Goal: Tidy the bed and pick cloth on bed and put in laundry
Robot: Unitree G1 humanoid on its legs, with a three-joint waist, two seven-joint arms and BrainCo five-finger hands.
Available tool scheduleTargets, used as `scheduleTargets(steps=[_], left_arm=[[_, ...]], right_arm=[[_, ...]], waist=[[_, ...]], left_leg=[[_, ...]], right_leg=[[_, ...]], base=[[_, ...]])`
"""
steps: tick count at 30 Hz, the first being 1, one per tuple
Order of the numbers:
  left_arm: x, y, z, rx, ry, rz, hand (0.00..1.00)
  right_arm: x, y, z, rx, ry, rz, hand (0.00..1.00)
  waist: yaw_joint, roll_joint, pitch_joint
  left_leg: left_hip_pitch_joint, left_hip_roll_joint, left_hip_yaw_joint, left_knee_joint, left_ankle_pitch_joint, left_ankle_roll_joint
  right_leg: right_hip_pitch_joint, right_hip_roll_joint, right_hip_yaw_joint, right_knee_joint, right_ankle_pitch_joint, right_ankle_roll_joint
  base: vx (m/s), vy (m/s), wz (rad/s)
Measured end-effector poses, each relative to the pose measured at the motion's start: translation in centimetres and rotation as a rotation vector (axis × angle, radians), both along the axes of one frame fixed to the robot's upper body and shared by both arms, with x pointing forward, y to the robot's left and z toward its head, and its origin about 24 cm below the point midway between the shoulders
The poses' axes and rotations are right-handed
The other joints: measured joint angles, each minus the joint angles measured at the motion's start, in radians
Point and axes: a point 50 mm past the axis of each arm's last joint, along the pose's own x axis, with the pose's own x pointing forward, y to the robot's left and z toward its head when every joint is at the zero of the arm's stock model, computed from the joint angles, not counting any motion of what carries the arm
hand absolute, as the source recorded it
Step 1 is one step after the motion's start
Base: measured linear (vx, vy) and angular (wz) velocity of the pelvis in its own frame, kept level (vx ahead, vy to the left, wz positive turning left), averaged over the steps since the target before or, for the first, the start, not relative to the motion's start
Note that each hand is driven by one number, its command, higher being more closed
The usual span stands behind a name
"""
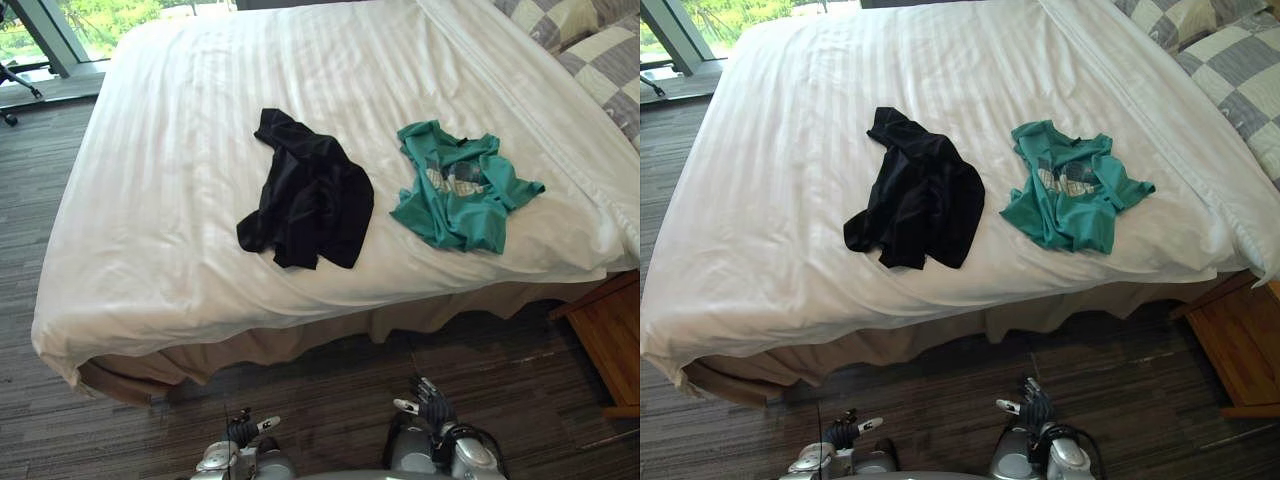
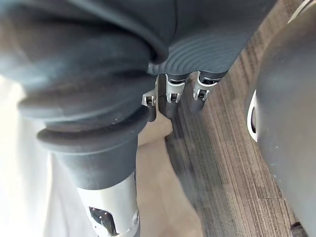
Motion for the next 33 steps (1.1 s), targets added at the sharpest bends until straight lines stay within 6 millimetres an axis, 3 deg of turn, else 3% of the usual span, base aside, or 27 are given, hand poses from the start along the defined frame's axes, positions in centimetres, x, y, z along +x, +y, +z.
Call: scheduleTargets(steps=[1,3,5,8,10,11,13,14,15,16,19,21,22,24,27,29,31,33], left_arm=[[-1.0,1.4,0.3,0.014,-0.018,0.154,0.0],[-5.7,7.1,2.3,0.127,-0.128,0.758,0.0],[-7.9,10.8,4.8,0.258,-0.239,1.016,0.0],[-9.1,16.5,11.1,0.537,-0.409,1.16,0.0],[-8.7,20.0,16.8,0.734,-0.553,1.17,0.0],[-8.4,21.0,18.5,0.787,-0.599,1.164,0.0],[-6.7,24.2,26.9,1.027,-0.789,1.073,0.0],[-6.6,24.3,27.2,1.037,-0.795,1.067,0.0],[-5.2,25.2,31.2,1.145,-0.878,0.985,0.0],[-3.8,25.5,34.3,1.232,-0.936,0.908,0.0],[-0.3,24.6,39.3,1.384,-1.018,0.694,0.0],[3.5,22.8,42.3,1.491,-1.072,0.455,0.0],[4.4,22.4,42.7,1.495,-1.087,0.406,0.0],[8.4,20.9,42.9,1.466,-1.101,0.199,0.0],[12.3,18.8,41.7,1.506,-0.988,-0.067,0.0],[14.0,17.8,39.9,1.509,-0.908,-0.174,0.0],[15.4,16.7,38.2,1.48,-0.875,-0.255,0.0],[18.2,14.3,36.3,1.431,-0.856,-0.388,0.0]], right_arm=[[-0.9,-1.2,0.1,-0.005,-0.004,-0.118,0.0],[-4.6,-6.1,1.5,-0.099,-0.03,-0.496,0.0],[-6.6,-9.2,3.6,-0.241,-0.081,-0.613,0.0],[-8.7,-13.3,7.9,-0.48,-0.191,-0.703,0.0],[-8.7,-15.7,11.3,-0.634,-0.308,-0.728,0.0],[-8.5,-16.3,12.4,-0.675,-0.346,-0.724,0.0],[-6.7,-19.4,17.8,-0.843,-0.527,-0.643,0.0],[-6.7,-19.5,18.0,-0.85,-0.535,-0.638,0.0],[-5.6,-20.7,21.1,-0.934,-0.628,-0.588,0.0],[-4.5,-21.4,23.5,-0.988,-0.707,-0.545,0.0],[-1.7,-21.7,28.0,-1.065,-0.869,-0.449,0.0],[2.4,-20.8,30.3,-1.065,-0.963,-0.298,0.0],[3.6,-20.3,30.7,-1.056,-0.972,-0.25,0.0],[8.4,-18.2,30.9,-1.005,-0.966,-0.071,0.0],[12.0,-15.7,30.6,-0.961,-0.932,0.12,0.0],[13.3,-14.6,30.3,-0.97,-0.891,0.215,0.0],[14.0,-13.6,30.1,-0.987,-0.864,0.296,0.0],[14.4,-12.6,30.6,-1.025,-0.863,0.353,0.0]], waist=[[0.0,0.001,-0.001],[0.001,0.006,-0.031],[0.005,0.022,-0.053],[0.011,0.045,-0.11],[0.01,0.043,-0.137],[0.01,0.049,-0.144],[0.009,0.047,-0.163],[0.009,0.047,-0.163],[0.008,0.039,-0.166],[0.005,0.04,-0.169],[0.001,0.037,-0.17],[0.0,0.029,-0.173],[0.0,0.028,-0.172],[-0.007,0.023,-0.166],[-0.013,0.018,-0.146],[-0.017,0.02,-0.142],[-0.019,0.015,-0.118],[-0.029,0.009,-0.084]], left_leg=[[0.007,-0.001,0.005,-0.003,0.0,0.0],[0.022,-0.007,0.043,-0.008,0.0,0.001],[0.043,-0.006,0.077,-0.026,0.0,0.001],[0.047,-0.003,0.104,-0.041,-0.003,0.006],[0.048,-0.002,0.105,-0.045,-0.004,0.007],[0.048,-0.002,0.105,-0.047,-0.004,0.007],[0.051,-0.001,0.108,-0.049,-0.005,0.007],[0.051,-0.002,0.108,-0.049,-0.005,0.007],[0.051,-0.002,0.108,-0.048,-0.005,0.008],[0.05,-0.002,0.107,-0.047,-0.005,0.008],[0.048,-0.002,0.108,-0.044,-0.005,0.008],[0.047,-0.001,0.127,-0.042,-0.005,0.008],[0.047,-0.001,0.135,-0.041,-0.005,0.008],[0.051,-0.001,0.157,-0.038,-0.005,0.008],[0.064,0.0,0.185,-0.039,-0.005,0.008],[0.066,0.001,0.203,-0.036,-0.005,0.009],[0.051,0.009,0.205,0.021,-0.023,0.037],[0.002,0.02,0.17,0.106,-0.034,0.054]], right_leg=[[0.013,0.004,0.0,-0.023,0.009,0.004],[0.028,0.008,0.013,-0.059,0.023,0.01],[0.041,0.016,0.02,-0.081,0.029,0.011],[0.043,0.026,0.025,-0.106,0.037,0.012],[0.046,0.031,0.026,-0.116,0.039,0.013],[0.046,0.033,0.027,-0.118,0.039,0.013],[0.045,0.042,0.049,-0.127,0.042,0.009],[0.045,0.042,0.05,-0.127,0.042,0.009],[0.043,0.044,0.057,-0.128,0.043,0.008],[0.041,0.046,0.065,-0.128,0.043,0.008],[0.035,0.05,0.079,-0.128,0.048,0.002],[0.017,0.056,0.106,-0.13,0.055,-0.006],[0.012,0.058,0.114,-0.13,0.058,-0.007],[-0.002,0.063,0.144,-0.133,0.068,-0.011],[-0.009,0.078,0.187,-0.155,0.085,-0.018],[-0.019,0.085,0.215,-0.16,0.088,-0.022],[-0.018,0.084,0.24,-0.159,0.087,-0.023],[-0.021,0.077,0.244,-0.157,0.088,-0.026]], base=[[0.07,0.018,-0.08],[0.05,0.02,-0.2],[0.05,0.011,-0.18],[0.03,-0.001,-0.11],[0.0,0.0,0.0],[0.0,-0.008,-0.05],[0.0,-0.006,-0.09],[-0.01,-0.005,-0.08],[-0.02,-0.001,-0.05],[-0.02,-0.001,-0.05],[-0.02,0.001,-0.06],[-0.03,0.003,-0.26],[-0.06,0.006,-0.39],[-0.05,0.004,-0.35],[-0.06,-0.01,-0.37],[-0.03,-0.016,-0.32],[-0.02,-0.021,-0.23],[-0.05,-0.037,0.06]])
